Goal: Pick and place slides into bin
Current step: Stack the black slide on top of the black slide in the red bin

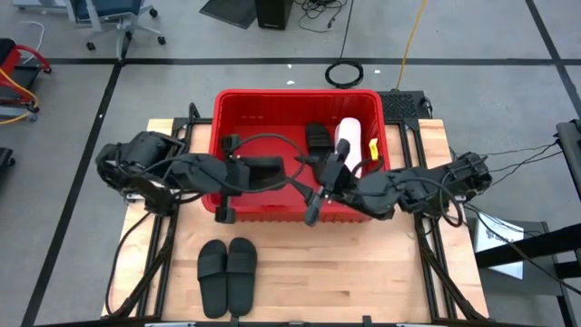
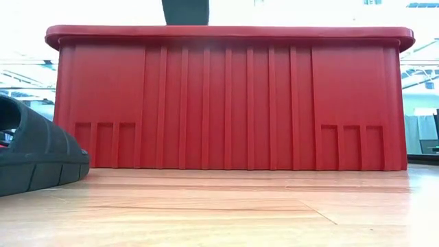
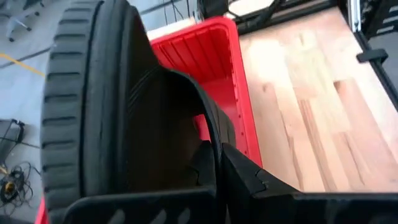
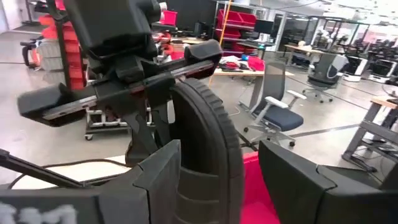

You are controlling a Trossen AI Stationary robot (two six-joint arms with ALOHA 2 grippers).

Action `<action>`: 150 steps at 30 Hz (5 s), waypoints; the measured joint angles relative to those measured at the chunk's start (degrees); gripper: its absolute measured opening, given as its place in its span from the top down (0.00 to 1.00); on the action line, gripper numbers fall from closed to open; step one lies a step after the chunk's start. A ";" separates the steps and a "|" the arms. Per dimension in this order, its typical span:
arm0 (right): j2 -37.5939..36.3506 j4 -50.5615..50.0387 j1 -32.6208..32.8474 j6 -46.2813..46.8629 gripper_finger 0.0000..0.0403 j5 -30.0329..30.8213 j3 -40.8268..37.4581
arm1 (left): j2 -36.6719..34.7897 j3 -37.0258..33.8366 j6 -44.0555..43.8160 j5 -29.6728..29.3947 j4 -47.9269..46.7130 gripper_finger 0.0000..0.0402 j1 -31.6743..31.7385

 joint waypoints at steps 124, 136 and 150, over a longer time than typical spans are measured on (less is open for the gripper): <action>-6.14 9.91 -25.90 -27.07 0.91 -50.47 -9.53 | -13.66 -0.70 -36.54 8.07 -1.58 0.56 17.99; -10.28 20.70 -23.27 -28.91 0.91 -46.55 -9.44 | -13.49 -3.93 -31.19 16.31 4.45 0.56 22.37; -12.83 21.22 -21.47 -13.83 0.91 -42.81 -9.51 | -13.57 -20.18 -6.48 15.03 12.55 0.56 19.53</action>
